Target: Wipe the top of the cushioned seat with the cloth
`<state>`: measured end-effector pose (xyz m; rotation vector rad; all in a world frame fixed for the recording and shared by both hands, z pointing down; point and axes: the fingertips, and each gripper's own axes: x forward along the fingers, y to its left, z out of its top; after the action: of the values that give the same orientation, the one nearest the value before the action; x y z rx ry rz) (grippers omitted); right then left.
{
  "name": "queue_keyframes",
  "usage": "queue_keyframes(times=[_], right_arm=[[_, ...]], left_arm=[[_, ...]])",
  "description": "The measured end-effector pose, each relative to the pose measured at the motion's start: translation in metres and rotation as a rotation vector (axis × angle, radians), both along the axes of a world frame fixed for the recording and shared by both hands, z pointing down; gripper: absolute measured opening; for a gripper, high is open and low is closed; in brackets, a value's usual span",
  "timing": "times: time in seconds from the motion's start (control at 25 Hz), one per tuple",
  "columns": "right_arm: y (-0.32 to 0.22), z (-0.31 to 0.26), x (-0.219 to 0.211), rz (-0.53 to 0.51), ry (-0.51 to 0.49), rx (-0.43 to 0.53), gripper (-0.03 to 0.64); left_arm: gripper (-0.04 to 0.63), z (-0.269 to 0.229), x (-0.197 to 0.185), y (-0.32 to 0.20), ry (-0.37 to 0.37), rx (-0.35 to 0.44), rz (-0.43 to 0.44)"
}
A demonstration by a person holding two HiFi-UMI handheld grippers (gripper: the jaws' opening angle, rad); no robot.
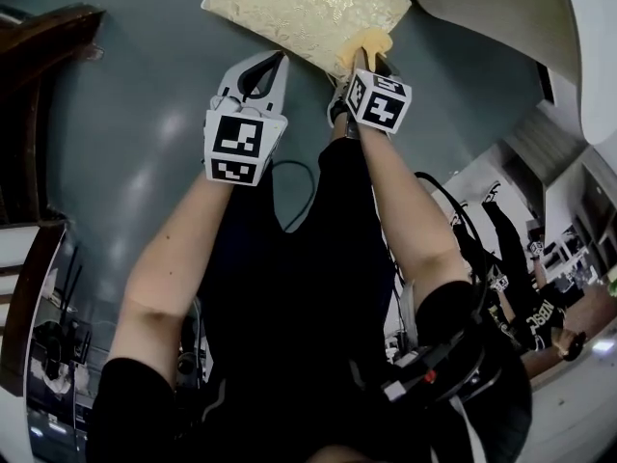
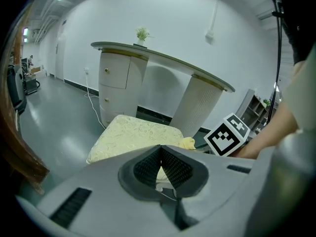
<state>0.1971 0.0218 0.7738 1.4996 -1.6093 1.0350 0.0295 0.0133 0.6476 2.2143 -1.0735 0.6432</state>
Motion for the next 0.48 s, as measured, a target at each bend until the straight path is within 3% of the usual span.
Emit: queue_keyframes(times=[0.48], right_arm=[[0.039, 0.001, -0.029, 0.055, -0.027, -0.075, 0.057]], left_arm=[[0.003, -0.011, -0.013, 0.007, 0.009, 0.010, 0.010]])
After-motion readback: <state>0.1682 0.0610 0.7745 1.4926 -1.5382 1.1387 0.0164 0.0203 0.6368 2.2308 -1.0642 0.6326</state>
